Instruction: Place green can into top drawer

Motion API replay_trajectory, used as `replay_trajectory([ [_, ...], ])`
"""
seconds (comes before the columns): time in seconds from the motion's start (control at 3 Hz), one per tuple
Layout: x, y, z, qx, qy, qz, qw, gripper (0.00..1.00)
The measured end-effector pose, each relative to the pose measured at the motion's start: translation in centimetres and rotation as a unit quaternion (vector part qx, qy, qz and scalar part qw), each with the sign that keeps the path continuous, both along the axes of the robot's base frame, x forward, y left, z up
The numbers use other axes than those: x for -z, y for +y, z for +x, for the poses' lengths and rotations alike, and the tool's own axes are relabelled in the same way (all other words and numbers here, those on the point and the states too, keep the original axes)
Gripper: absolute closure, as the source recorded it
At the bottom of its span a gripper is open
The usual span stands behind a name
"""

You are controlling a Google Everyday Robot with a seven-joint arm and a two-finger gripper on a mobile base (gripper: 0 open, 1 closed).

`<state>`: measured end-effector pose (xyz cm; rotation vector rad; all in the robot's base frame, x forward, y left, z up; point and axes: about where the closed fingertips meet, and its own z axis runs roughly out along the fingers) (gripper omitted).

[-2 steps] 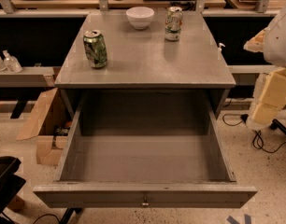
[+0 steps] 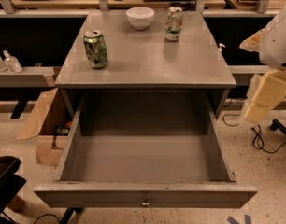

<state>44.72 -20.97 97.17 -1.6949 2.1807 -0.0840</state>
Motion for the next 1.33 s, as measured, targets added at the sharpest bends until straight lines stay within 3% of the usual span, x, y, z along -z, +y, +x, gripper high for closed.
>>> replay_trajectory([
  [0.33,1.4,3.0,4.2,-0.016,-0.039,0.077,0.9961,0.0],
  [0.67,1.0,7.2,9.7,-0.014,-0.083,0.188,0.9785,0.0],
  [1.0,-0.4,14.3,13.9,-0.004,-0.118,0.333,0.9354,0.0],
  [1.33,-0.8,18.4,16.2,0.009,-0.14,0.404,0.9042,0.0],
])
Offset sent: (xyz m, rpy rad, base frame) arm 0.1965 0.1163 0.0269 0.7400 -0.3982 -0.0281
